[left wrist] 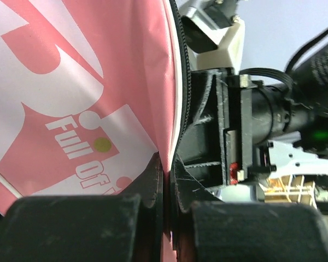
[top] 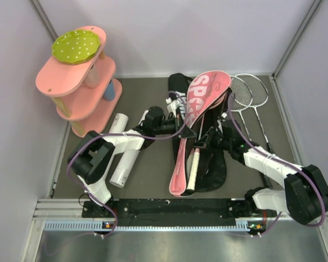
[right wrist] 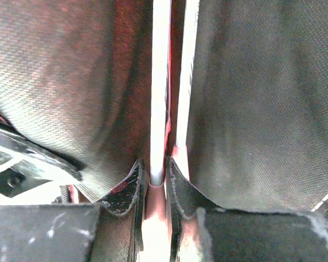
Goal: Pack up the badminton gear
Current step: Place the racket in the racket bag.
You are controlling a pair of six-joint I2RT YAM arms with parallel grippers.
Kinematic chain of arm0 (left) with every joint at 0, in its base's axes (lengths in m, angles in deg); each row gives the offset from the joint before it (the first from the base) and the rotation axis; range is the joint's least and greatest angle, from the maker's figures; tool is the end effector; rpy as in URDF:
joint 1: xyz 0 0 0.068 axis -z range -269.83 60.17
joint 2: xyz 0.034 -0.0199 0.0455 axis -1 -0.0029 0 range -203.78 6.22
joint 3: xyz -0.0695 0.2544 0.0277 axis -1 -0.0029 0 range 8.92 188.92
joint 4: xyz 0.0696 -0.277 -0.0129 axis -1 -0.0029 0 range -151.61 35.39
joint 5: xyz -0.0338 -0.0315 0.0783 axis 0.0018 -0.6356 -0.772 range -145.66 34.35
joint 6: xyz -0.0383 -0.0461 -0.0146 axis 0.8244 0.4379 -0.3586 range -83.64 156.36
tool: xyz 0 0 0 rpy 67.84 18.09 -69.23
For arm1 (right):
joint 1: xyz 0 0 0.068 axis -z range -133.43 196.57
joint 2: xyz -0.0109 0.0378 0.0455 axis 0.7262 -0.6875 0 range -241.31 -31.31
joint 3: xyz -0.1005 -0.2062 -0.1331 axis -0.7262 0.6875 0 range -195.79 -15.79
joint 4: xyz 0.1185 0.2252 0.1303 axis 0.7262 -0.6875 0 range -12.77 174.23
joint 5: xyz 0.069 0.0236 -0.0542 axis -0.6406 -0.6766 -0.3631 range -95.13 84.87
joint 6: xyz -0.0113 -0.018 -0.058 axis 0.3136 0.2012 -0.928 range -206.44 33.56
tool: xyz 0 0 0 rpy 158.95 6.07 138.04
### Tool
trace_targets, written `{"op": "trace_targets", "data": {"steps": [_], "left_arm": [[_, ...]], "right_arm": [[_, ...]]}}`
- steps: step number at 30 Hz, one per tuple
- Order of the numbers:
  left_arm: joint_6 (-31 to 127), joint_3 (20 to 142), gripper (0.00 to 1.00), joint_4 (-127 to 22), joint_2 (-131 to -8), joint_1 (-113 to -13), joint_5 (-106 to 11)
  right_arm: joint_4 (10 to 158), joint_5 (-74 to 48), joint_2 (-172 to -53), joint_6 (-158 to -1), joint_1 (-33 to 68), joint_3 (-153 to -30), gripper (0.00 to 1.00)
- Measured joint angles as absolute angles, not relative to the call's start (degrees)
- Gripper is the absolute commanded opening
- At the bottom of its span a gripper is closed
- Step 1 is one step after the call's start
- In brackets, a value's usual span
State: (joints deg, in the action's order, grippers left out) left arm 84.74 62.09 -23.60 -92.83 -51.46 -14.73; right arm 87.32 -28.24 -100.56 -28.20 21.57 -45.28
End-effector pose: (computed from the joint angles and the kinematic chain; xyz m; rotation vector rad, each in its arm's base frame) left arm 0.2927 -0.2705 0.1856 0.4072 2.0922 -1.6379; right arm 0.2366 0.1305 0.1561 0.4568 2.4044 1.1840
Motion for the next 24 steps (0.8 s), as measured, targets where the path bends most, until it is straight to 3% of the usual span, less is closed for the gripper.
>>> {"op": "trace_targets", "data": {"steps": [7,14,21,22,24], "left_arm": [[86.7,61.9,0.01,-20.1,-92.7,-51.6,-22.2],[84.7,59.9,0.25,-21.6,-92.5,-51.3,-22.9],[68.8,59.8,0.47,-39.7,-86.1,-45.1,-29.7],[66.4,59.8,0.52,-41.8,-85.0,-43.5,-31.5],[62.4,59.8,0.72,-45.3,-83.3,-40.5,-35.1]], "right_arm": [[80.0,-13.7,-108.7,-29.9,16.1,-56.5,0.0],[75.6,0.2,-115.1,-31.6,9.9,-61.4,0.0],[74.5,6.2,-116.0,-31.3,11.3,-62.7,0.0],[74.4,6.4,-116.1,-31.4,11.3,-62.9,0.0],[73.5,6.6,-116.4,-31.4,11.3,-63.6,0.0]]}}
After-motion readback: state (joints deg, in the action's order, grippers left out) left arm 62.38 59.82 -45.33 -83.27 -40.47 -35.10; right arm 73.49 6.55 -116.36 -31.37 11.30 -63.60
